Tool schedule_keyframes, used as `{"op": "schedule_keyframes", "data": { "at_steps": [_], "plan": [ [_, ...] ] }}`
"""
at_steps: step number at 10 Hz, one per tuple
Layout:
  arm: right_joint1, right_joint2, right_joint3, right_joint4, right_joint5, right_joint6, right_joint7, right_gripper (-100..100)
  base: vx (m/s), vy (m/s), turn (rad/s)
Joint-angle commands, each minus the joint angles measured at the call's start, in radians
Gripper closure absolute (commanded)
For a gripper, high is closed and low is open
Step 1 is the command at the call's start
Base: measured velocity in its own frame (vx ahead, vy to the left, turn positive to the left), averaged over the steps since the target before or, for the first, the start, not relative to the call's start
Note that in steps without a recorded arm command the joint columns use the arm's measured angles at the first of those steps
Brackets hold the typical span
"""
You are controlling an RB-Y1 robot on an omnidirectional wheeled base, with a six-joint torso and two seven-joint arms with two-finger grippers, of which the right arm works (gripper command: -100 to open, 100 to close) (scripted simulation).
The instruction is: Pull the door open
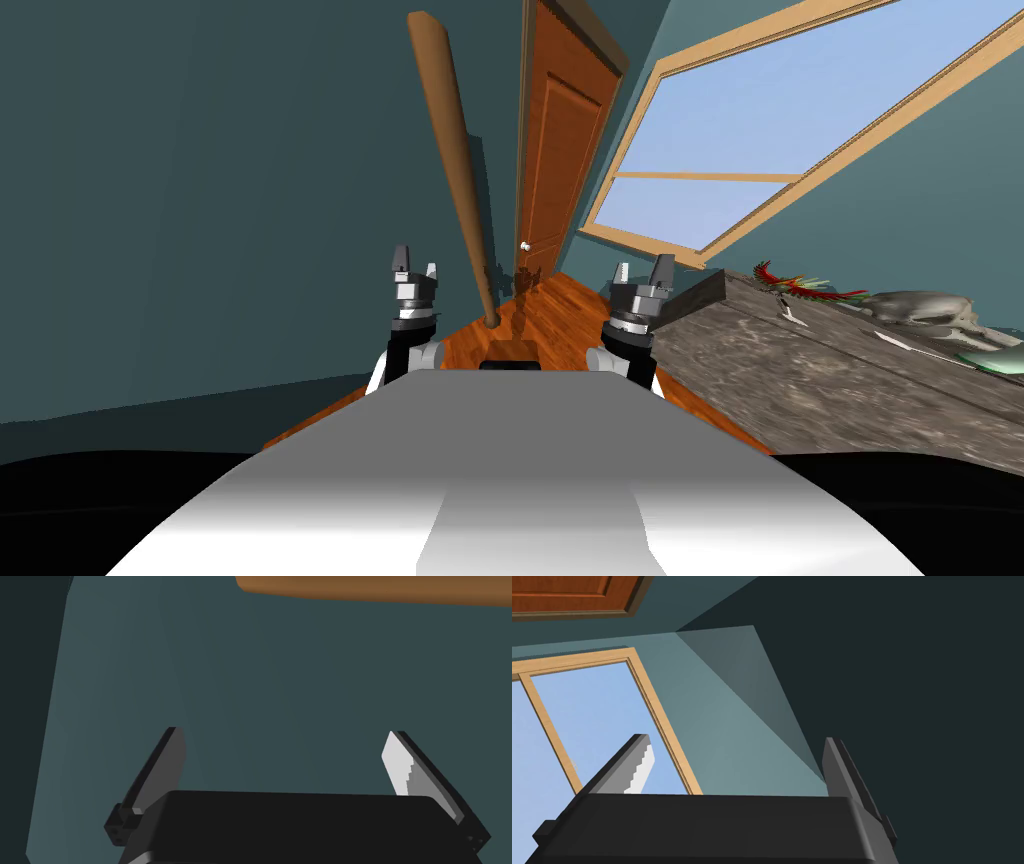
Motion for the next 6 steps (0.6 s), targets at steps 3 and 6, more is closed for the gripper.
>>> {"op": "schedule_keyframes", "data": {
  "at_steps": [3,6],
  "plan": [
    [-0.026,-0.011,0.004,0.069,0.028,-0.009,0.052,-100,0.114,-0.108,0.017],
    [-0.05,-0.019,0.007,0.136,0.055,-0.017,0.103,-100,0.143,-0.131,0.021]
  ]
}}
